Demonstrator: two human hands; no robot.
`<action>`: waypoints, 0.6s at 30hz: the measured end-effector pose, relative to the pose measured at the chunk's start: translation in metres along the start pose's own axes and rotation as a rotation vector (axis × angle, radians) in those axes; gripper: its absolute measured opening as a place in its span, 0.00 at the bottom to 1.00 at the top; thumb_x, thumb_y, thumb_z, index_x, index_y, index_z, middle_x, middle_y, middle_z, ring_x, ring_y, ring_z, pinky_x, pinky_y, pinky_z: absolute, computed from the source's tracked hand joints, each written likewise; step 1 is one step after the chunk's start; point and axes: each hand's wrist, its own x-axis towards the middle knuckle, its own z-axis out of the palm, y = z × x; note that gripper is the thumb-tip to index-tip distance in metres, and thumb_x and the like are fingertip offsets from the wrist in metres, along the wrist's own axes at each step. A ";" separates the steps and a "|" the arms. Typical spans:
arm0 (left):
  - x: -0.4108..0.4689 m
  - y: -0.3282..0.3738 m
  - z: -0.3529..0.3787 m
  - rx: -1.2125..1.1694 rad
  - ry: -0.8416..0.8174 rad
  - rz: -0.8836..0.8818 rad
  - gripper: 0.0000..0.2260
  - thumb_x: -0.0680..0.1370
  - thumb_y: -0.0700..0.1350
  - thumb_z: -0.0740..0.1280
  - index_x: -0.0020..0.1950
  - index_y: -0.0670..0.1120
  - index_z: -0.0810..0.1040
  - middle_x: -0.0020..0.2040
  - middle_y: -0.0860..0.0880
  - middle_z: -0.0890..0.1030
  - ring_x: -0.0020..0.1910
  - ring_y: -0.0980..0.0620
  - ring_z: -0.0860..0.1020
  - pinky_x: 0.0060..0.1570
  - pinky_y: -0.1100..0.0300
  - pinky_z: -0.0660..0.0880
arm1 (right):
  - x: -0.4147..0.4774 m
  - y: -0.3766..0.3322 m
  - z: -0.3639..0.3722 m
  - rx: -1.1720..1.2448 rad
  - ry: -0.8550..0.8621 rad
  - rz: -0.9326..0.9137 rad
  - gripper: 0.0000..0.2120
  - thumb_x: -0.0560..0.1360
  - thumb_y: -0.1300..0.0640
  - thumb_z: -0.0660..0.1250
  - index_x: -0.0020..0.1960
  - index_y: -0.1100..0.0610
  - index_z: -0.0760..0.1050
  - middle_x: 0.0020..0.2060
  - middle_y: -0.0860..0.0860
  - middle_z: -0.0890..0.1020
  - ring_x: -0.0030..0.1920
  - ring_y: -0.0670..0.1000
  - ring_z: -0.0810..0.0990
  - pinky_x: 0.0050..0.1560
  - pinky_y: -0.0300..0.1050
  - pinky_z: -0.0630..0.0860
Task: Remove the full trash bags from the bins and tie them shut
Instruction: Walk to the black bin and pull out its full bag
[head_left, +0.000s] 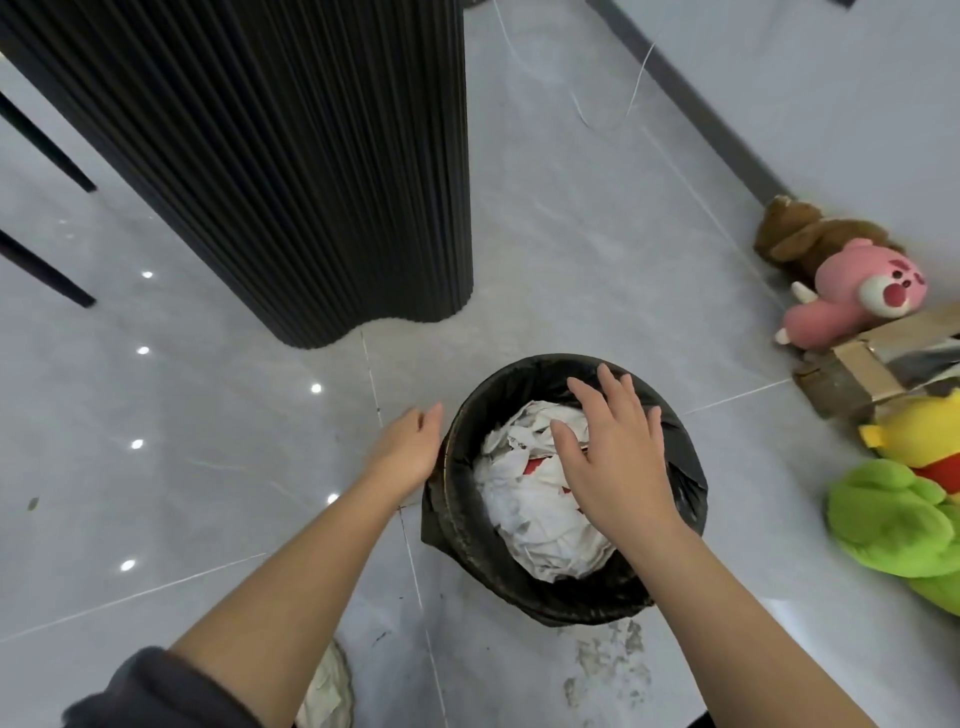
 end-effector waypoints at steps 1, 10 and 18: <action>0.000 -0.005 0.004 -0.111 -0.078 -0.128 0.22 0.80 0.58 0.50 0.58 0.43 0.74 0.55 0.42 0.78 0.54 0.42 0.76 0.56 0.48 0.74 | -0.001 0.000 0.000 0.005 -0.001 -0.006 0.23 0.80 0.46 0.55 0.73 0.49 0.60 0.77 0.51 0.54 0.77 0.52 0.45 0.75 0.58 0.43; -0.008 -0.008 0.007 -0.719 -0.325 -0.353 0.10 0.78 0.47 0.65 0.41 0.43 0.79 0.36 0.44 0.83 0.36 0.46 0.81 0.37 0.57 0.79 | -0.005 0.007 0.006 0.043 -0.029 -0.044 0.23 0.80 0.47 0.56 0.73 0.49 0.61 0.77 0.50 0.55 0.77 0.51 0.46 0.74 0.56 0.43; -0.030 0.015 -0.016 -0.474 0.220 0.457 0.10 0.80 0.41 0.60 0.44 0.51 0.78 0.39 0.54 0.80 0.38 0.61 0.76 0.39 0.71 0.72 | 0.001 -0.004 0.015 0.118 -0.040 -0.180 0.23 0.80 0.53 0.58 0.74 0.49 0.60 0.76 0.46 0.59 0.77 0.48 0.49 0.76 0.57 0.44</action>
